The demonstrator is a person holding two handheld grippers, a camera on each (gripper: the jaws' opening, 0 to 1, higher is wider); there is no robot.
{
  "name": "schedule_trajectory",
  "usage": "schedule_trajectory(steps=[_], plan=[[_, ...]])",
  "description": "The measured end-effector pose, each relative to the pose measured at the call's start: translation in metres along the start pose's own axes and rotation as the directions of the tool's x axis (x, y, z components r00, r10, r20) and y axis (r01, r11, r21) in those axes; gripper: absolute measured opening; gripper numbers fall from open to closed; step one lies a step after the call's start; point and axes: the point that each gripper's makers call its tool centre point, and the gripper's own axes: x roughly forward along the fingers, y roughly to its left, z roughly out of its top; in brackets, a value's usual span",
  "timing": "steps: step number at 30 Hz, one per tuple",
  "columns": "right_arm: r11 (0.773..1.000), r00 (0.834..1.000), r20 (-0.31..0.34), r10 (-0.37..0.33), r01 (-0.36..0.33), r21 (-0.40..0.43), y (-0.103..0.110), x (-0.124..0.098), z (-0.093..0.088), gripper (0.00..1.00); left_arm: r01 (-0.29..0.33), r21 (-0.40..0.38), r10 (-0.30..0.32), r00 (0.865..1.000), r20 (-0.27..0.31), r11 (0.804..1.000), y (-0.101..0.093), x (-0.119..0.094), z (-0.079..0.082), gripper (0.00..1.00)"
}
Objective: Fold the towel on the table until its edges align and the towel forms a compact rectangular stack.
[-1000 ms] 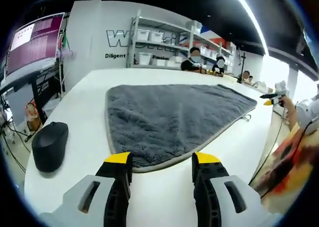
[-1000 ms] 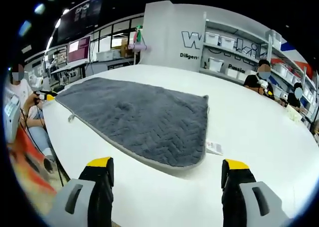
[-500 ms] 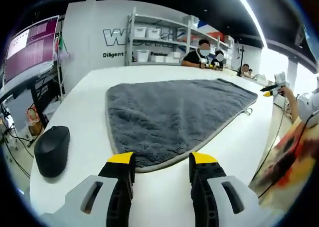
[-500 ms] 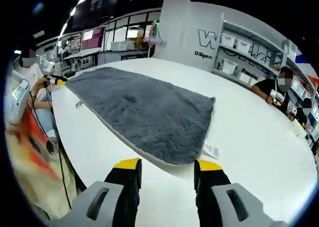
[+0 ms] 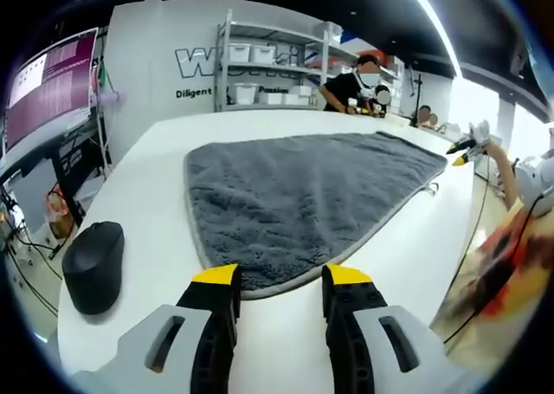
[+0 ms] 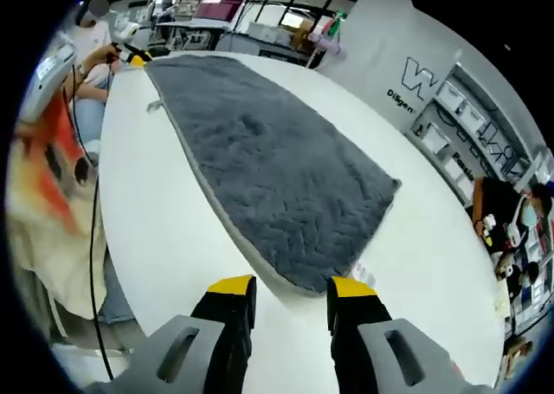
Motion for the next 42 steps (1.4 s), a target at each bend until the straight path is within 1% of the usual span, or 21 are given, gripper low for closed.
schedule_trajectory(steps=[3,5,9,11,13,14,16,19,22,23,28,30,34,39,40,41,42], plan=[[0.997,0.997,-0.027,0.078,-0.078,0.008,0.001,0.004,-0.002,0.29,0.000,0.011,0.000,1.000,-0.009,1.000,0.000,0.000,0.000,0.35],[0.994,0.993,-0.051,0.105,-0.104,0.021,-0.002,0.008,-0.006,0.29,0.003,0.010,-0.003,1.000,-0.011,1.000,0.001,0.001,0.000,0.35],[0.976,0.981,-0.035,0.191,-0.186,0.109,-0.004,0.016,-0.010,0.29,0.014,0.009,-0.014,1.000,-0.014,1.000,0.001,0.001,0.000,0.34],[0.973,0.978,-0.053,0.202,-0.194,0.126,-0.009,0.021,-0.017,0.28,0.023,0.022,-0.022,1.000,-0.019,1.000,0.002,0.001,0.000,0.33],[0.968,0.976,-0.043,0.213,-0.204,0.147,-0.013,0.022,-0.017,0.25,0.033,0.037,-0.032,0.999,-0.025,0.999,0.002,0.001,-0.001,0.32],[0.967,0.975,-0.048,0.217,-0.208,0.148,-0.010,0.022,-0.019,0.23,0.037,0.044,-0.036,0.999,-0.027,0.998,0.002,0.001,-0.001,0.32],[0.959,0.970,-0.038,0.239,-0.229,0.167,-0.007,0.023,-0.019,0.22,0.047,0.059,-0.045,0.999,-0.031,0.997,0.003,0.001,-0.002,0.32],[0.956,0.970,-0.031,0.243,-0.234,0.175,-0.006,0.025,-0.018,0.21,0.062,0.090,-0.059,0.997,-0.040,0.994,0.003,0.000,-0.003,0.30],[0.955,0.970,-0.019,0.243,-0.236,0.180,-0.006,0.024,-0.018,0.19,0.084,0.158,-0.074,0.995,-0.070,0.984,0.005,0.000,-0.005,0.29],[0.954,0.970,-0.016,0.242,-0.235,0.184,-0.006,0.024,-0.019,0.17,0.093,0.173,-0.082,0.994,-0.072,0.980,0.004,0.000,-0.004,0.29],[0.955,0.972,0.002,0.235,-0.231,0.187,-0.012,0.024,-0.021,0.08,0.128,0.192,-0.113,0.990,-0.089,0.973,0.007,0.001,-0.005,0.26],[0.958,0.976,0.006,0.217,-0.214,0.193,-0.014,0.025,-0.022,0.06,0.136,0.195,-0.120,0.988,-0.092,0.971,0.008,0.001,-0.005,0.25],[0.957,0.979,0.015,0.205,-0.204,0.207,-0.015,0.026,-0.021,0.03,0.138,0.182,-0.124,0.989,-0.086,0.974,0.010,0.001,-0.005,0.22],[0.949,0.981,0.046,0.186,-0.192,0.252,-0.018,0.027,-0.020,0.01,0.133,0.122,-0.124,0.989,-0.076,0.984,0.015,0.002,-0.002,0.15],[0.948,0.982,0.054,0.181,-0.189,0.257,-0.017,0.027,-0.020,0.01,0.139,0.109,-0.131,0.988,-0.078,0.984,0.015,0.003,-0.002,0.12],[0.947,0.983,0.062,0.175,-0.185,0.263,-0.017,0.027,-0.020,0.01,0.142,0.098,-0.135,0.988,-0.081,0.985,0.015,0.003,-0.001,0.06],[0.946,0.983,0.071,0.169,-0.182,0.269,-0.017,0.027,-0.019,0.01,0.146,0.091,-0.138,0.987,-0.083,0.985,0.016,0.004,-0.001,0.05]])
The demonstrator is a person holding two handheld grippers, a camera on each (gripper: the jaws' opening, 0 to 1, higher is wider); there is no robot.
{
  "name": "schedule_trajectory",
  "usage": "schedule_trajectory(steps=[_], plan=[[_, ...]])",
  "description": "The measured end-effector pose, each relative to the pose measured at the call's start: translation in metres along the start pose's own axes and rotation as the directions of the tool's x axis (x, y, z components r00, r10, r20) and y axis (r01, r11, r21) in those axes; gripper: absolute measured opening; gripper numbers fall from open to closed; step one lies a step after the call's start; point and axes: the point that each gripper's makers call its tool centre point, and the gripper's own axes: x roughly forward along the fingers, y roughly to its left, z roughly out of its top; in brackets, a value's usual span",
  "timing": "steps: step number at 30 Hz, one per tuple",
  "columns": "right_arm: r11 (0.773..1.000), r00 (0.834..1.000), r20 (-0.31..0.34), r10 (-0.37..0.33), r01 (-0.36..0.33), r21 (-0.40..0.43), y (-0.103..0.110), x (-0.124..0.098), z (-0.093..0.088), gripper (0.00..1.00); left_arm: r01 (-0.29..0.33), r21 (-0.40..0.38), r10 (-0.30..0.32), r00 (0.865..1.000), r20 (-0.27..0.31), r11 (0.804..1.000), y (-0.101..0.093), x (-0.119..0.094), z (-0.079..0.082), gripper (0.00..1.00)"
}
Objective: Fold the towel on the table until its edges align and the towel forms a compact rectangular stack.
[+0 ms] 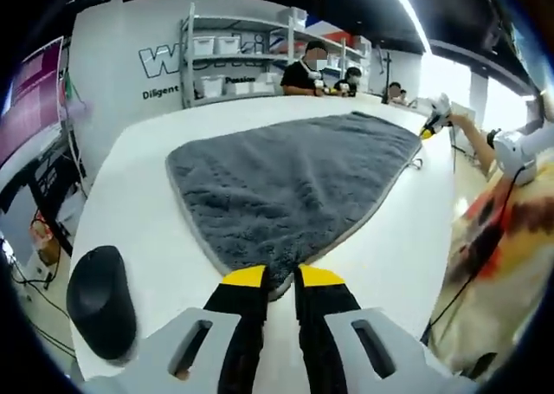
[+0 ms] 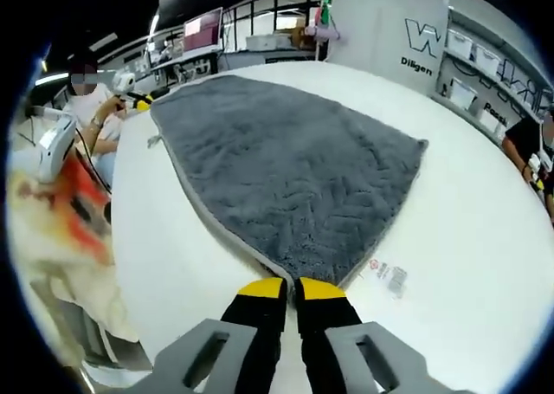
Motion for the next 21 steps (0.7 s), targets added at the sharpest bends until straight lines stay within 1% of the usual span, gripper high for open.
schedule_trajectory(steps=[2,5,8,10,13,17,21], plan=[[1.000,1.000,0.013,-0.003,0.003,0.010,0.000,0.000,0.000,0.00,0.007,-0.019,-0.007,1.000,-0.002,1.000,0.000,0.000,0.000,0.03],[1.000,0.999,0.050,-0.022,0.020,0.023,-0.003,-0.002,0.001,0.00,0.018,-0.050,-0.018,1.000,0.002,0.999,0.003,0.001,0.001,0.03],[0.998,0.996,0.086,-0.038,0.034,0.044,-0.004,-0.005,0.004,0.00,0.004,-0.049,-0.004,1.000,0.007,0.999,0.004,0.001,0.002,0.02],[0.998,0.992,0.122,-0.039,0.033,0.053,-0.004,-0.008,0.008,0.00,0.001,-0.041,0.000,1.000,0.007,0.999,0.004,0.001,0.002,0.02],[0.998,0.988,0.151,-0.037,0.028,0.064,-0.001,-0.013,0.009,0.00,-0.003,-0.054,0.004,1.000,0.002,0.999,0.004,-0.001,0.002,0.02],[0.996,0.984,0.172,-0.041,0.027,0.080,0.000,-0.015,0.007,0.00,-0.002,-0.066,0.001,1.000,-0.009,0.998,0.003,-0.005,0.002,0.02],[0.996,0.984,0.173,-0.040,0.025,0.084,0.003,-0.015,0.005,0.00,-0.006,-0.053,0.004,1.000,-0.021,0.999,0.003,-0.006,0.002,0.02]])
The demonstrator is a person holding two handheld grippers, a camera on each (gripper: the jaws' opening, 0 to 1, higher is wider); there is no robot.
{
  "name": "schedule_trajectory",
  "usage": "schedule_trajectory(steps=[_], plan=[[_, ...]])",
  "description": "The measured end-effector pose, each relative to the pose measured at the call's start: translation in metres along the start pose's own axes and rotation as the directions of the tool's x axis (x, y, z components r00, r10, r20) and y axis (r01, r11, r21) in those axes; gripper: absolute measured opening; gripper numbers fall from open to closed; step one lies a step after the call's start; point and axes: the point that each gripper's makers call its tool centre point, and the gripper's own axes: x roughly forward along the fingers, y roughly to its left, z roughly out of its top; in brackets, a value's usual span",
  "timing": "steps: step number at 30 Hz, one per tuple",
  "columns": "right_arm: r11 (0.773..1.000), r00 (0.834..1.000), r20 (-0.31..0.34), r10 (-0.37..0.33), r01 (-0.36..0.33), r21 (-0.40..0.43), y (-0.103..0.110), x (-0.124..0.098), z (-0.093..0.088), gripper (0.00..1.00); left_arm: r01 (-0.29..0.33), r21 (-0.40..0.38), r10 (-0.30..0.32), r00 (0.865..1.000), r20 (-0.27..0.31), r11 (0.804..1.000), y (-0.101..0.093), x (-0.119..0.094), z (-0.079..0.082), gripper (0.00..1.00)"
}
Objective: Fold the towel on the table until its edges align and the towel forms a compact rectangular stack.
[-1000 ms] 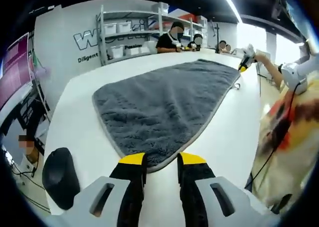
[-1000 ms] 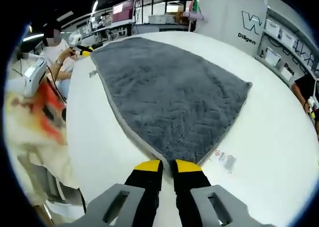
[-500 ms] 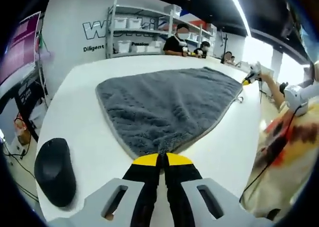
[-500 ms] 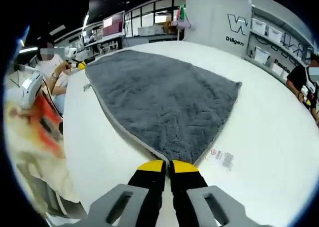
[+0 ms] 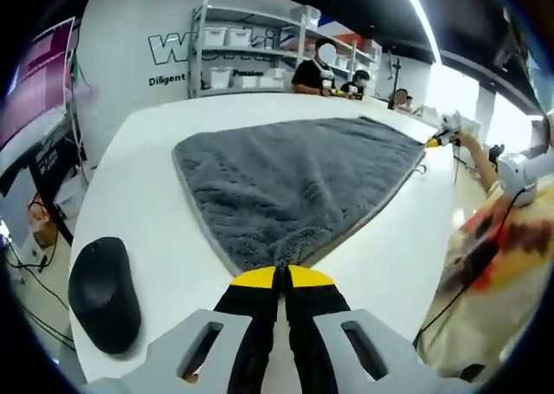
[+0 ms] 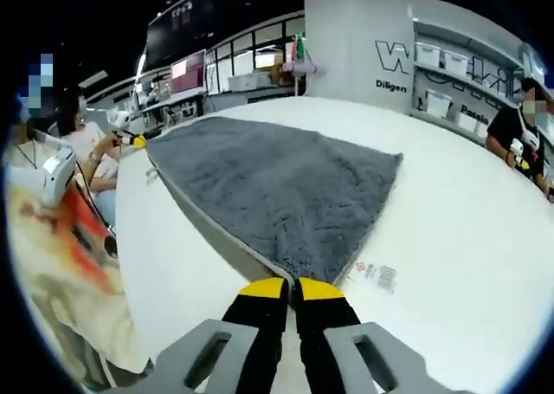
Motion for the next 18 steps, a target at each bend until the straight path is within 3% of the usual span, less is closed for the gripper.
schedule_trajectory(steps=[3,14,18], plan=[[1.000,1.000,0.006,0.000,0.000,-0.011,0.005,-0.005,-0.003,0.00,-0.009,-0.003,0.009,1.000,-0.025,1.000,0.000,-0.001,-0.002,0.02],[1.000,1.000,0.011,-0.005,0.005,-0.002,0.015,-0.021,-0.013,0.00,0.016,-0.010,-0.016,0.999,-0.032,1.000,-0.009,-0.011,-0.008,0.02],[1.000,1.000,0.025,-0.007,0.007,0.003,0.015,-0.025,-0.010,0.00,0.011,-0.037,-0.011,1.000,0.006,0.999,-0.008,-0.015,0.002,0.02]])
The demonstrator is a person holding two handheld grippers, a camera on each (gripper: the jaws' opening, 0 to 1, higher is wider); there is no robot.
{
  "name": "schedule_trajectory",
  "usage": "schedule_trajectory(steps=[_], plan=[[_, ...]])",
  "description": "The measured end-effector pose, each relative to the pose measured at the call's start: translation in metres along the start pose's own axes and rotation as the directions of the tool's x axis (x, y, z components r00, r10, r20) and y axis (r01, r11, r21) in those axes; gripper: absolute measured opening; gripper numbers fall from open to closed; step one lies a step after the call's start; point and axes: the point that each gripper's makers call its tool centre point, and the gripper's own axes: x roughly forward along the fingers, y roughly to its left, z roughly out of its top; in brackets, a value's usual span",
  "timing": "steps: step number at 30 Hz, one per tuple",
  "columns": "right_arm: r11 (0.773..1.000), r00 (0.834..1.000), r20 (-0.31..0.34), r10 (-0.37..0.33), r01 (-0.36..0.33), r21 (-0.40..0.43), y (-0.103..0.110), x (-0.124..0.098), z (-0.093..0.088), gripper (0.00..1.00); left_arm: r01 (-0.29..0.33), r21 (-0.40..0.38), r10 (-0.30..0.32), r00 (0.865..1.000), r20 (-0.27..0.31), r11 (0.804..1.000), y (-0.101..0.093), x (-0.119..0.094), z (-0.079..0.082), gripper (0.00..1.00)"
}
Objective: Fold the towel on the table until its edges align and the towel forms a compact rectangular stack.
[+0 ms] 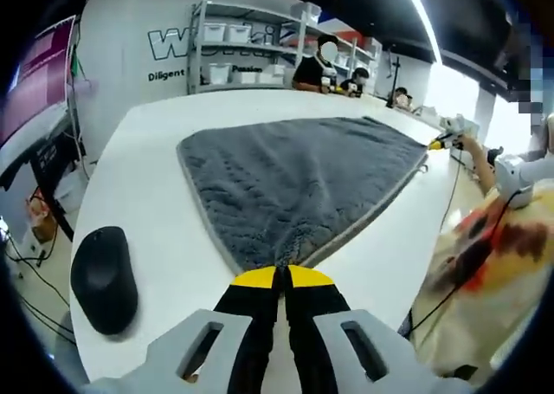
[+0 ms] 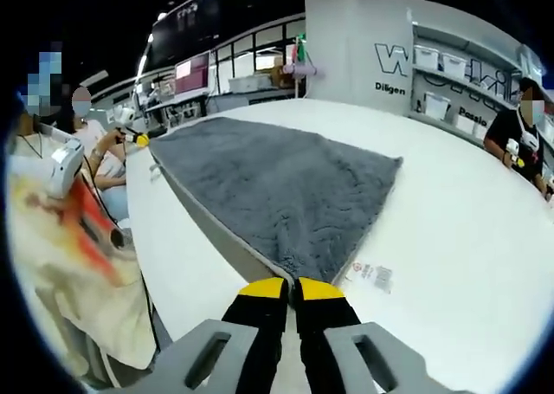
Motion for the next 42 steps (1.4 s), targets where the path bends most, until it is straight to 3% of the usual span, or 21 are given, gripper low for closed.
schedule_trajectory(steps=[11,23,32,42], plan=[[1.000,1.000,0.009,0.003,-0.003,0.013,-0.009,0.002,0.011,0.00,0.002,-0.027,-0.002,1.000,0.000,1.000,-0.002,0.004,0.010,0.02],[1.000,1.000,0.017,-0.023,0.022,0.008,-0.023,0.006,0.034,0.00,0.000,-0.088,0.002,1.000,0.023,0.996,0.007,0.008,0.031,0.02],[0.994,0.995,-0.041,-0.094,0.092,-0.059,-0.038,0.020,0.046,0.00,-0.038,-0.077,0.039,0.999,0.007,0.996,0.021,0.017,0.048,0.02],[0.983,0.987,-0.050,-0.154,0.148,-0.108,-0.048,0.031,0.056,0.00,-0.064,-0.089,0.066,0.998,0.018,0.994,0.031,0.019,0.061,0.03]])
